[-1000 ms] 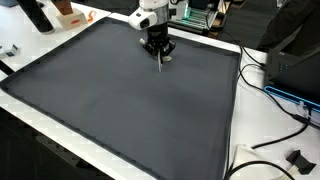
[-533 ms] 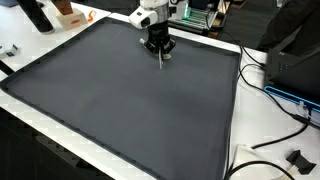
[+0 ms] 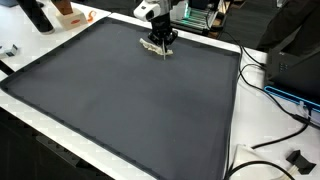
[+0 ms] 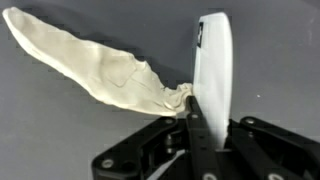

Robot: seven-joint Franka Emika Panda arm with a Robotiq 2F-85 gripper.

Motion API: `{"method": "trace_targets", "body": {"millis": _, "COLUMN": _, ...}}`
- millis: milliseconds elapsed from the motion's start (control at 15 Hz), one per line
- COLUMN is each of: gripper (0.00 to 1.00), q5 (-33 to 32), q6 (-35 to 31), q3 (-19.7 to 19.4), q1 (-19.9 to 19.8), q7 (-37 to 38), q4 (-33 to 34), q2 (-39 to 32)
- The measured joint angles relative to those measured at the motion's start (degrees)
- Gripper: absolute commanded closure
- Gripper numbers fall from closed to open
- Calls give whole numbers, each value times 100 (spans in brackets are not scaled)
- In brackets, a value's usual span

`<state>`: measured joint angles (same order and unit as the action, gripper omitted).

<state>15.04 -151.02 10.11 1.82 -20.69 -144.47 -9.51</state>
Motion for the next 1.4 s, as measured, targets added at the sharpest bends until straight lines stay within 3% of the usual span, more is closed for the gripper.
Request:
{"method": "trace_targets", "body": {"millis": 333, "gripper": 99, "q5": 839, "q6": 8, "q3": 125, "q1": -83, "q7": -1212, "q4": -224, "q2": 120}}
{"method": "trace_targets", "body": {"millis": 533, "gripper": 99, "q5": 1018, "q6": 9, "q3": 151, "q1": -92, "q7": -1637, "q4": -217, "q2": 101}}
{"method": "trace_targets", "body": {"millis": 1400, "gripper": 99, "q5": 1003, "q6": 12, "q3": 234, "q1": 37, "q7": -1447, "q4": 235, "q2": -194}}
